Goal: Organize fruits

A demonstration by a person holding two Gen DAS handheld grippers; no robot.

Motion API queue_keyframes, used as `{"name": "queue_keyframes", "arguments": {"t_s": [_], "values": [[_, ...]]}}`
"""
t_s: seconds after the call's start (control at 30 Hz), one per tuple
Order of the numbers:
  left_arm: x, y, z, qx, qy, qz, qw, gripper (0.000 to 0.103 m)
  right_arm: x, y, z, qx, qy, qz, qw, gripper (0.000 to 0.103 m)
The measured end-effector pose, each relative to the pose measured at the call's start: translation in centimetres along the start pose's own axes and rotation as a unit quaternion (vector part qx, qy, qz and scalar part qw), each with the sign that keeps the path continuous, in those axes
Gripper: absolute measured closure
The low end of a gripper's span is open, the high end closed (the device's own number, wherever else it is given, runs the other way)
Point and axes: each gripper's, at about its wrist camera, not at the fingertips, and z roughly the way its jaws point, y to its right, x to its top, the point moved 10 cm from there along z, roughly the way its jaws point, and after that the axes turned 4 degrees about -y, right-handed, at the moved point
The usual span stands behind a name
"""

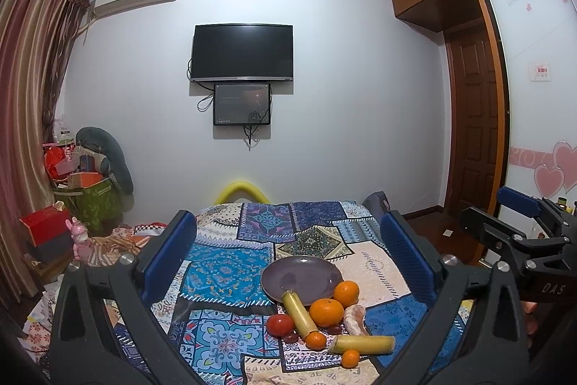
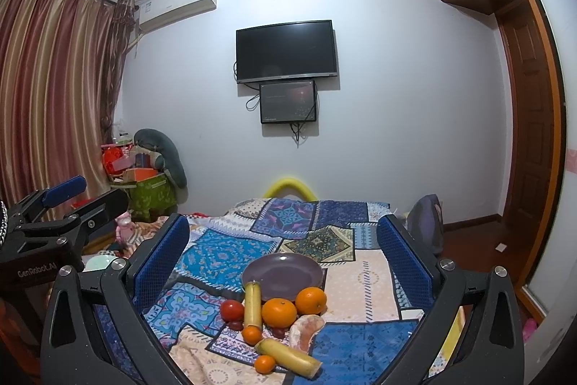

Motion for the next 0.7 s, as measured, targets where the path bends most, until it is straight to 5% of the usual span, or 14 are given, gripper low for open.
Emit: {"name": "queue_keyframes", "arguments": {"t_s": [0.7], "values": [[0.29, -0.11, -0.15, -0.001, 0.002, -0.003, 1.0000, 0.000, 0.16, -0.05, -0.02, 0.004, 0.003, -0.001, 1.000, 0.000]]}}
